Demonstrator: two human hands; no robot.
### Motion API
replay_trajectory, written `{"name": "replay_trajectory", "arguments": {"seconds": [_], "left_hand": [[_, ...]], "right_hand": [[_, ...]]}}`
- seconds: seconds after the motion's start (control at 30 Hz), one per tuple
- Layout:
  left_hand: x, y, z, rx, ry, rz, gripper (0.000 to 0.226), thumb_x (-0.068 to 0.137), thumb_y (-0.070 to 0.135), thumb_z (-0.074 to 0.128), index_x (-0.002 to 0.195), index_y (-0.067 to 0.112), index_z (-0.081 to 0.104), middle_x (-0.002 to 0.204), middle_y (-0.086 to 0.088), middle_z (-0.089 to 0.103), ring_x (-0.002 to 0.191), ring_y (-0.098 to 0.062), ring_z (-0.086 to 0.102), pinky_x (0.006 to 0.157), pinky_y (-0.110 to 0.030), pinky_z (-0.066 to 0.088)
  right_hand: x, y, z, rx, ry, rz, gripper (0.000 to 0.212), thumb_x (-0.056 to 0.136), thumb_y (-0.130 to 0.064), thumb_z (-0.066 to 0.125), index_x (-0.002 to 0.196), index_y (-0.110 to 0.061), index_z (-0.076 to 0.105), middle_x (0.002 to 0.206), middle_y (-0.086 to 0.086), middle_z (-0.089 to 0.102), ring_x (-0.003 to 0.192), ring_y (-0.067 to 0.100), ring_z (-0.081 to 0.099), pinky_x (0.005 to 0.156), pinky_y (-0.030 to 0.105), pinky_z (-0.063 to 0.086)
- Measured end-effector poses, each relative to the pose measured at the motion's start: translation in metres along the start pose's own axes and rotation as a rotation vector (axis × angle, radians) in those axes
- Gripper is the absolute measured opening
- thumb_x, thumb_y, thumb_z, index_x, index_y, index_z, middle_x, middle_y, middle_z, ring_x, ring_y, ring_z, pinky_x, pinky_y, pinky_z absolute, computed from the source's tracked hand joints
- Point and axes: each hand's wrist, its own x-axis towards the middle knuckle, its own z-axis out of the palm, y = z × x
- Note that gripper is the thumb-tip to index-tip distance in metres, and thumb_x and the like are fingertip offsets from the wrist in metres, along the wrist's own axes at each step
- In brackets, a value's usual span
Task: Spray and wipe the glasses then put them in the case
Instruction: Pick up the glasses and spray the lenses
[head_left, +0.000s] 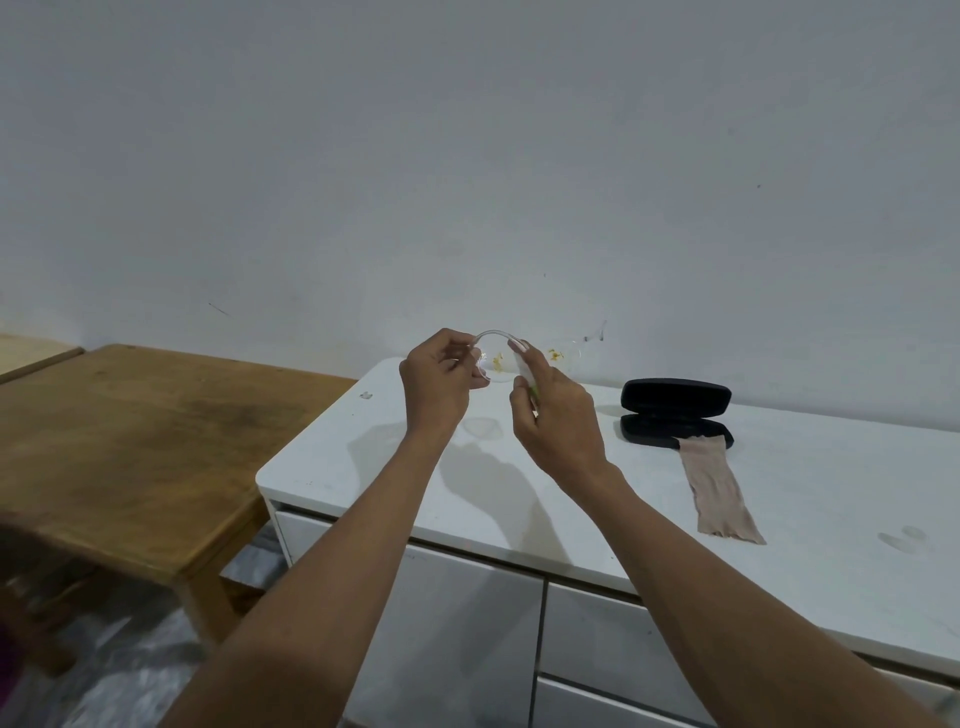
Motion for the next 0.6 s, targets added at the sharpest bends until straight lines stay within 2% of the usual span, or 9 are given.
{"name": "replay_trajectory", "arguments": {"seconds": [0.33, 0.6], "left_hand": [[0.0001, 0.0015, -0.0004, -0.021, -0.019, -0.007, 0.005, 0.090, -0.004, 0.068, 0.093, -0.002, 0.070, 0.071, -0.013, 0.066, 0.058, -0.021, 0.065, 0.066, -0.043, 0.065], [-0.0013, 0.0003, 0.0007, -0.021, -0.024, -0.026, 0.006, 0.089, -0.005, 0.066, 0.094, -0.003, 0.070, 0.074, -0.018, 0.066, 0.060, -0.023, 0.066, 0.065, -0.041, 0.065]], "right_hand": [[0.0054, -0.0057, 0.0092, -0.014, 0.040, 0.000, 0.050, 0.095, -0.029, 0.034, 0.142, -0.021, 0.048, 0.077, 0.008, 0.065, 0.060, 0.029, 0.056, 0.055, 0.037, 0.046], [0.0057, -0.0016, 0.0099, -0.062, 0.011, 0.052, 0.040, 0.099, -0.016, 0.043, 0.140, -0.016, 0.046, 0.077, 0.013, 0.064, 0.064, 0.036, 0.059, 0.055, 0.036, 0.042]]}}
